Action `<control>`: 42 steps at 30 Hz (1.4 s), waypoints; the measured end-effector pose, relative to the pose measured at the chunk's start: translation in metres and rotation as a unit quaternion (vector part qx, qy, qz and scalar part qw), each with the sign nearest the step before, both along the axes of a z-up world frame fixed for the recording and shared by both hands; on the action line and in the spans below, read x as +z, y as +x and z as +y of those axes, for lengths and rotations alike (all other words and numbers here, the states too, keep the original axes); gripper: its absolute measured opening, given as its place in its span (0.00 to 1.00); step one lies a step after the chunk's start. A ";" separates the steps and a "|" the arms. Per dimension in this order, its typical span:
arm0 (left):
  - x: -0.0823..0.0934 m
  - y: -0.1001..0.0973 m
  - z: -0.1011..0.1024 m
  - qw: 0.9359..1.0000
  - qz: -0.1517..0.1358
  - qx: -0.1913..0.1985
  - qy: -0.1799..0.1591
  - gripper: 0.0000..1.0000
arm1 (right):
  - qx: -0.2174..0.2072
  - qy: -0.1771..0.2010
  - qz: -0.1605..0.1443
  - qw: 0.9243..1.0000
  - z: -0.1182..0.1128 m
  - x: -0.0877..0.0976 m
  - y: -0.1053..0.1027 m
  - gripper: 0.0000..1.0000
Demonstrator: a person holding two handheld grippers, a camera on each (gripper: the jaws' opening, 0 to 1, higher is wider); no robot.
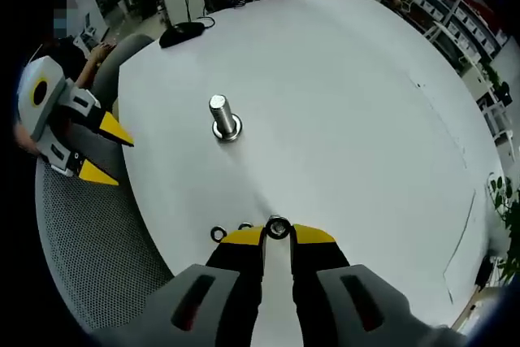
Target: Place the washer onto the threaded stud by aligning its center hole with the stud, sliding it down to the base, and recovering from edge contact or off-axis alignment until the washer reaches the visible bottom stop.
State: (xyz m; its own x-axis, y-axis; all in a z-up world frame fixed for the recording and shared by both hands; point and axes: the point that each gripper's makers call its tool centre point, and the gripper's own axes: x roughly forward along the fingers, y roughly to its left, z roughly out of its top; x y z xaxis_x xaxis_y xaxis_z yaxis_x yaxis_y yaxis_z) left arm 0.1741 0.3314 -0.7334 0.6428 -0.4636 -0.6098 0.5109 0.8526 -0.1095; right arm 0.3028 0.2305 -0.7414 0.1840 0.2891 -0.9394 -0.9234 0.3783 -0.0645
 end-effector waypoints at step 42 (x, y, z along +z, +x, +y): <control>0.001 0.001 0.001 1.000 -0.001 0.005 -0.004 0.23 | 0.001 -0.057 0.040 0.998 -0.009 -0.054 0.004 0.15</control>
